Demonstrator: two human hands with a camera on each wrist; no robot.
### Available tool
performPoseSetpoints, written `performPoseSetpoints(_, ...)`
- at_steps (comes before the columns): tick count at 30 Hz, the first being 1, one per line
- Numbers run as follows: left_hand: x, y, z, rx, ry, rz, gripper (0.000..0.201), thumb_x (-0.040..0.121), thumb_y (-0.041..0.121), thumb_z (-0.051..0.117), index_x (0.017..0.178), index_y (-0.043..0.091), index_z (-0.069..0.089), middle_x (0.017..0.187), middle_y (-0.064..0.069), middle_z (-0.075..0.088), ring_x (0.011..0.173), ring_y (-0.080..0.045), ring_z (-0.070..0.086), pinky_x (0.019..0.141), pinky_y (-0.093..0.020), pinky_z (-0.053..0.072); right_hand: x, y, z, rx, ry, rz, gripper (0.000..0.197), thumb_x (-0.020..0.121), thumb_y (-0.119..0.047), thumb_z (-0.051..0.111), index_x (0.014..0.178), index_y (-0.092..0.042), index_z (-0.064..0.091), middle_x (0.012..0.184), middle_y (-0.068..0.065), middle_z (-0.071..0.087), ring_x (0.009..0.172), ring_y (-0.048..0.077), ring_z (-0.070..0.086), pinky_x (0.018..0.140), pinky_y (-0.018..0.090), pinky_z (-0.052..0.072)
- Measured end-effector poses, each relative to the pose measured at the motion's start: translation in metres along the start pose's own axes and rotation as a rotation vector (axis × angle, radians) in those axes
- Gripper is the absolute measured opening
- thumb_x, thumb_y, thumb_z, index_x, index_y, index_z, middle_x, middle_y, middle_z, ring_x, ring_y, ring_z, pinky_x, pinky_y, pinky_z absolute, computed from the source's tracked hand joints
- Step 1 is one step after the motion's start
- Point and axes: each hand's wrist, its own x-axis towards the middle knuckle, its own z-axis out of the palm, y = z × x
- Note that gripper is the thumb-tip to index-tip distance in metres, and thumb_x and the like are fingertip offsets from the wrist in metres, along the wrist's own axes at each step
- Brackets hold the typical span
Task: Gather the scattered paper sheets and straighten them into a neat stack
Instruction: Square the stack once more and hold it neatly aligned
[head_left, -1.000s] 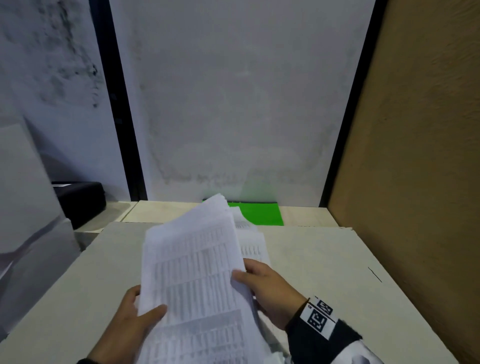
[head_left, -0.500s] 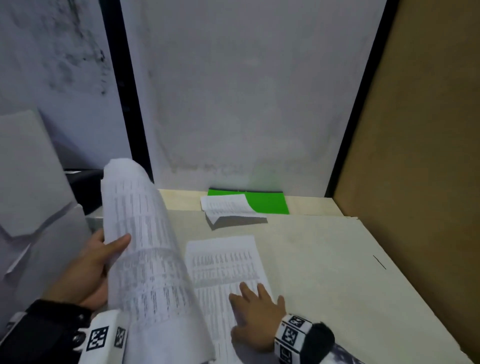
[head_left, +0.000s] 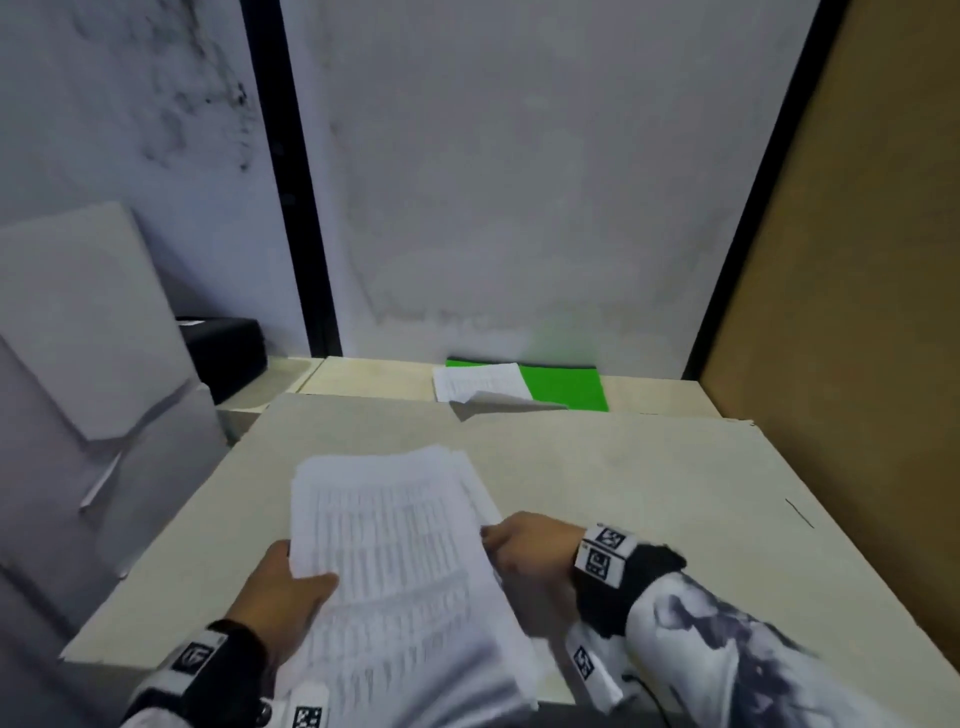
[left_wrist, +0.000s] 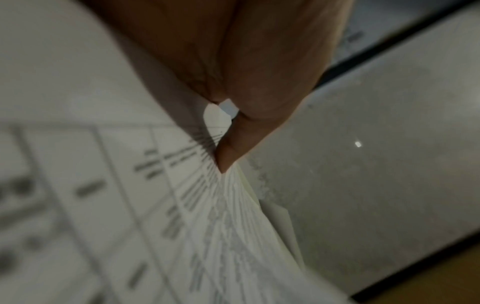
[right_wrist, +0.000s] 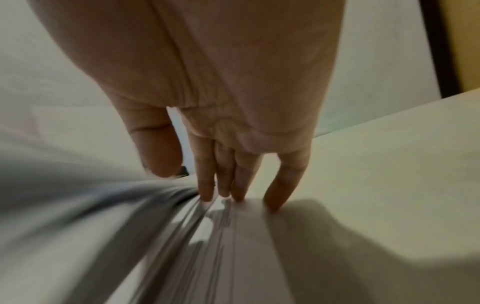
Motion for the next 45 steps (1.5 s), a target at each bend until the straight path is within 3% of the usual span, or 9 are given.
performPoseSetpoints(4, 0.013, -0.003, 0.007, 0.018, 0.023, -0.048, 0.032, 0.082, 0.006, 0.072, 0.109, 0.011, 0.056, 0.106, -0.009, 0.069, 0.093, -0.029, 0.068, 0.088, -0.046, 0.056, 0.019, 0.015, -0.058, 0.020, 0.162, 0.018, 0.042, 0.098, -0.007, 0.053, 0.139, -0.009, 0.059, 0.143, 0.019, 0.058, 0.119, 0.032, 0.062, 0.073, 0.023, 0.048)
performPoseSetpoints(8, 0.018, -0.009, 0.005, -0.029, 0.070, -0.090, 0.040, 0.085, 0.002, 0.072, 0.119, 0.009, 0.051, 0.113, -0.011, 0.066, 0.101, -0.032, 0.068, 0.096, -0.050, 0.054, 0.060, 0.032, -0.103, -0.142, 0.325, 0.059, 0.046, 0.095, -0.014, 0.061, 0.140, -0.011, 0.058, 0.152, 0.010, 0.048, 0.131, 0.027, 0.054, 0.092, 0.022, 0.044)
performPoseSetpoints(11, 0.013, -0.012, 0.007, -0.019, 0.102, -0.075, 0.036, 0.088, 0.008, 0.072, 0.116, 0.011, 0.050, 0.111, -0.008, 0.065, 0.100, -0.030, 0.067, 0.095, -0.050, 0.053, 0.093, 0.039, -0.113, -0.252, 0.350, 0.103, 0.049, 0.094, -0.027, 0.065, 0.141, -0.021, 0.055, 0.168, 0.011, 0.015, 0.145, 0.030, 0.040, 0.115, 0.032, 0.036)
performPoseSetpoints(15, 0.008, -0.007, 0.006, 0.072, 0.138, -0.030, 0.036, 0.087, 0.018, 0.075, 0.115, 0.010, 0.054, 0.103, -0.002, 0.066, 0.089, -0.020, 0.065, 0.070, -0.032, 0.050, 0.125, 0.038, -0.109, -0.360, 0.343, 0.171, 0.046, 0.097, -0.037, 0.058, 0.143, -0.029, 0.052, 0.170, 0.002, -0.013, 0.146, 0.033, 0.039, 0.119, 0.041, 0.034)
performPoseSetpoints(22, 0.019, -0.010, 0.007, 0.046, 0.130, -0.108, 0.034, 0.082, 0.021, 0.080, 0.109, 0.009, 0.062, 0.102, -0.004, 0.072, 0.088, -0.024, 0.070, 0.068, -0.034, 0.053, 0.158, 0.028, -0.118, -0.521, 0.362, 0.152, 0.036, 0.103, -0.027, 0.042, 0.137, -0.026, 0.056, 0.171, -0.001, -0.009, 0.157, 0.024, 0.012, 0.120, 0.047, 0.026)
performPoseSetpoints(27, 0.022, -0.009, 0.010, -0.020, 0.157, -0.106, 0.026, 0.085, 0.020, 0.077, 0.105, 0.013, 0.061, 0.100, -0.004, 0.070, 0.089, -0.025, 0.068, 0.069, -0.035, 0.054, 0.169, 0.023, -0.115, -0.553, 0.331, 0.139, 0.033, 0.091, -0.024, 0.052, 0.122, -0.017, 0.062, 0.143, 0.001, 0.048, 0.133, 0.028, 0.051, 0.106, 0.045, 0.037)
performPoseSetpoints(36, 0.023, -0.015, 0.017, -0.060, 0.204, -0.043, 0.026, 0.080, 0.025, 0.076, 0.104, 0.015, 0.070, 0.096, -0.002, 0.075, 0.081, -0.023, 0.072, 0.075, -0.041, 0.061, 0.000, -0.026, 0.015, -0.528, 0.205, -0.337, 0.037, 0.096, -0.029, 0.050, 0.127, -0.013, 0.064, 0.142, -0.003, 0.050, 0.114, 0.023, 0.061, 0.095, 0.035, 0.048)
performPoseSetpoints(39, 0.020, -0.010, 0.016, -0.049, 0.207, -0.051, 0.011, 0.080, 0.021, 0.072, 0.083, 0.011, 0.074, 0.082, -0.007, 0.075, 0.076, -0.029, 0.071, 0.074, -0.040, 0.060, -0.037, -0.027, 0.065, -0.613, 0.097, -0.296, 0.034, 0.093, -0.029, 0.046, 0.116, -0.013, 0.065, 0.133, -0.001, 0.056, 0.103, 0.028, 0.064, 0.088, 0.035, 0.048)
performPoseSetpoints(45, 0.026, -0.005, 0.015, -0.114, 0.281, -0.129, 0.050, 0.090, 0.051, 0.059, 0.086, 0.001, 0.065, 0.091, -0.017, 0.067, 0.087, -0.035, 0.065, 0.084, -0.040, 0.052, -0.081, -0.025, 0.100, -0.558, 0.141, -0.237, 0.036, 0.083, -0.038, 0.038, 0.093, -0.012, 0.061, 0.104, 0.002, 0.064, 0.085, 0.030, 0.066, 0.076, 0.037, 0.056)
